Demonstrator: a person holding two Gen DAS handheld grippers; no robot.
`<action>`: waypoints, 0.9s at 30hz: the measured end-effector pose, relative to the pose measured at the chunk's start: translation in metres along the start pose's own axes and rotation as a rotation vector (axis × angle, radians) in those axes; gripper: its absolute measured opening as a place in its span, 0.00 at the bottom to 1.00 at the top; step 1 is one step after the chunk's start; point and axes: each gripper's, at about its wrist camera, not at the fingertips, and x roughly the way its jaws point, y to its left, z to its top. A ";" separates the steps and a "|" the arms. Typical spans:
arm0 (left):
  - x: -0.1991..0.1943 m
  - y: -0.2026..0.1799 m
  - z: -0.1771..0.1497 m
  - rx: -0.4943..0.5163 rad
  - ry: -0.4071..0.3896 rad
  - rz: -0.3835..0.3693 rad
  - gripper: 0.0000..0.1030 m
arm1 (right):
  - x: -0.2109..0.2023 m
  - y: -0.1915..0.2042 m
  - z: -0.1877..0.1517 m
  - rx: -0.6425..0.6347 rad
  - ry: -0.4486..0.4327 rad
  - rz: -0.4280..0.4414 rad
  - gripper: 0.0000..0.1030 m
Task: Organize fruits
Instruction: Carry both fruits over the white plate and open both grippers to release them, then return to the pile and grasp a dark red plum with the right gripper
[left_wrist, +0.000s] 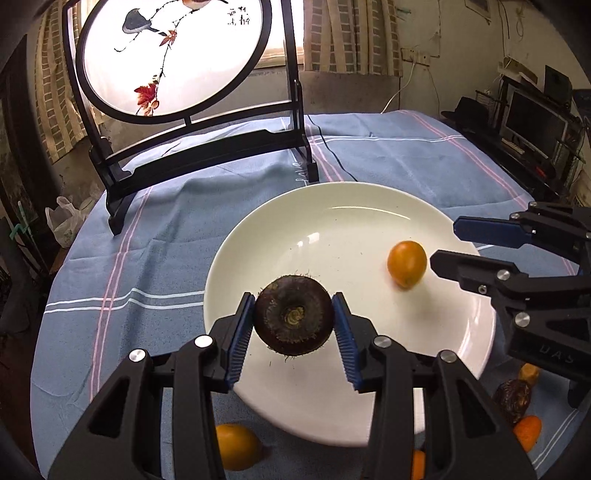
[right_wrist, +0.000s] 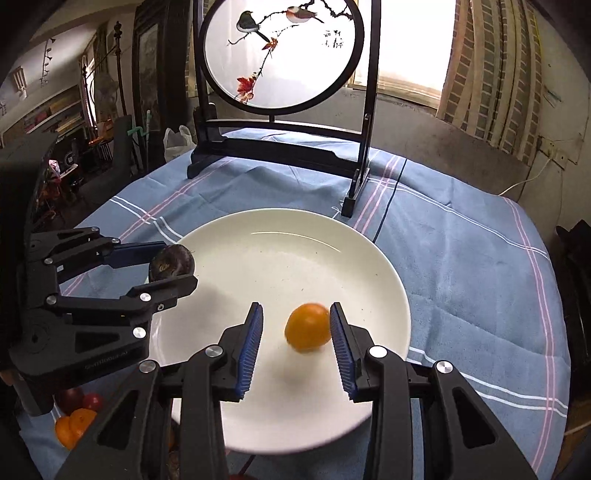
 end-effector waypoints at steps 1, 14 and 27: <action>0.004 0.000 0.000 -0.002 0.012 0.000 0.41 | 0.002 -0.001 0.000 0.005 0.002 -0.004 0.37; -0.011 0.003 -0.011 0.000 -0.028 0.014 0.75 | -0.046 -0.004 -0.031 0.052 -0.078 -0.034 0.90; -0.118 0.014 -0.081 0.034 -0.114 -0.011 0.86 | -0.131 0.061 -0.133 -0.063 0.034 0.132 0.89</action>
